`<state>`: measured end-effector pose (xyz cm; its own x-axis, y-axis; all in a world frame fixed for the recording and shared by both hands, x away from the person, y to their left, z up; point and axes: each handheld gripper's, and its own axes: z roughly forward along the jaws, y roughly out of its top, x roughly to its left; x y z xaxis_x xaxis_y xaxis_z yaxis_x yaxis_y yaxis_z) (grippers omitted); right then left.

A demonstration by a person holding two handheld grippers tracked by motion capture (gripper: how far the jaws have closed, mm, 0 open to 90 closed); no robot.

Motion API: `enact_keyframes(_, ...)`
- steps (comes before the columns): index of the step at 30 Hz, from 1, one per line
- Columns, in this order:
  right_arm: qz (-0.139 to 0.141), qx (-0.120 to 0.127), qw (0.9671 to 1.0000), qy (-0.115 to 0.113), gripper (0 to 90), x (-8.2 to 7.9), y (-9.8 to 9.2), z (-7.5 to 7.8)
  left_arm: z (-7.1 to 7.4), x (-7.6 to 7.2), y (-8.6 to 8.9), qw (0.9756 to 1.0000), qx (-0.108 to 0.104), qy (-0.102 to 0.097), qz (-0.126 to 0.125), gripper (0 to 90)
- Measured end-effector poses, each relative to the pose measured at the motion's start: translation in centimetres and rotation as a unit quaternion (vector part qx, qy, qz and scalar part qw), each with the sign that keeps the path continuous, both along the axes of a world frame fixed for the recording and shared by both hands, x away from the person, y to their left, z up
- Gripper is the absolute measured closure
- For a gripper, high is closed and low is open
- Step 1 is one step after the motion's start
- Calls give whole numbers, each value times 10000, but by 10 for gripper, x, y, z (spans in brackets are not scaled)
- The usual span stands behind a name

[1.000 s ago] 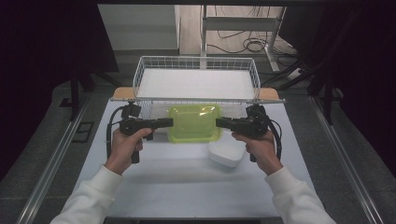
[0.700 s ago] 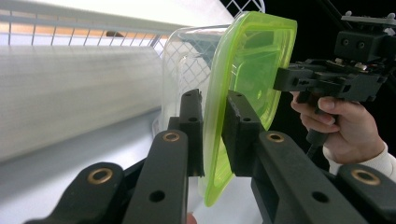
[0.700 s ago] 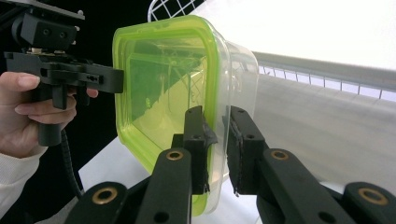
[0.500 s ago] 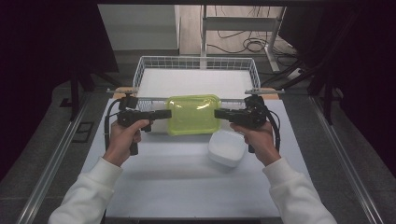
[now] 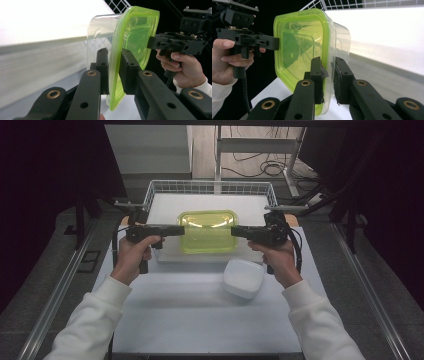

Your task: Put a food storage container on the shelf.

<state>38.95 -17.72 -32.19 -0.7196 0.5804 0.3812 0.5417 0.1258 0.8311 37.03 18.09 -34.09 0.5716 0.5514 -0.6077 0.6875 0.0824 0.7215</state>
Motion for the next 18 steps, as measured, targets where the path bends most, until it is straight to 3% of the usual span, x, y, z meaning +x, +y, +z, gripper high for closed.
enact_keyframes(18, -101, 6, 9999, 13, 781, 26, 1, 13, 11, 34, 0, 10000, 59, 55, 47, 794)
